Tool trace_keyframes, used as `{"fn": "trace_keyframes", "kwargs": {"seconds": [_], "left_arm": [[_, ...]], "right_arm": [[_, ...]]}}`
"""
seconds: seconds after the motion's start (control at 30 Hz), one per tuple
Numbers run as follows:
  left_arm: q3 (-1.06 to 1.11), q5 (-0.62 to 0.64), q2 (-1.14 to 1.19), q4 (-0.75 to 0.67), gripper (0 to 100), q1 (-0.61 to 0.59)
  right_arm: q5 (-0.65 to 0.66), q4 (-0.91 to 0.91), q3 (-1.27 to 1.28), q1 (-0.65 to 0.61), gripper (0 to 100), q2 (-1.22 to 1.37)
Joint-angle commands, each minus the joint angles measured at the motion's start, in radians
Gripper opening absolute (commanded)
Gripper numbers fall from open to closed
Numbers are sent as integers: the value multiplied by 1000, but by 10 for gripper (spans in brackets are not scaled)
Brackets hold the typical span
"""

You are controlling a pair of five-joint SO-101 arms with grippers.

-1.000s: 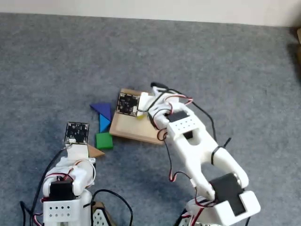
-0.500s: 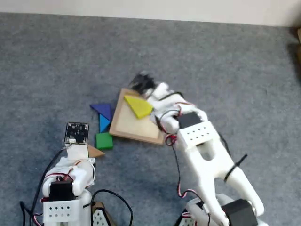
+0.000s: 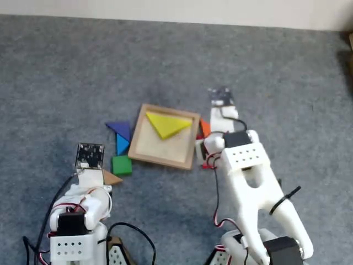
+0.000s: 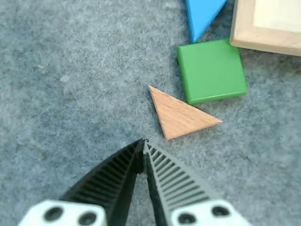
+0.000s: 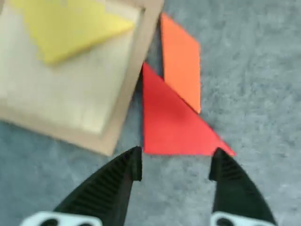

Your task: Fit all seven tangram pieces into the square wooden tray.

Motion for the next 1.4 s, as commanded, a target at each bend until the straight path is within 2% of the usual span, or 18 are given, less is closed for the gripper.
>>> {"fn": "trace_keyframes", "kwargs": {"seconds": [0.0,0.13,0.27,0.5,0.83,1.37], "left_arm": [[21,-3,-45,8,6,21],[21,-3,-45,8,6,21],[21,-3,-45,8,6,21],[21,-3,-45,8,6,21],[21,-3,-45,8,6,21],[21,-3,-45,8,6,21]], "right_arm": [[135,38,-10,7,279,-39],[227,107,-18,-4,341,59],[252,116,-87,-41,382,209],[253,116,-223,-68,382,360],[253,58,-277,-87,382,532],[253,47,-371,-65,382,555]]}}
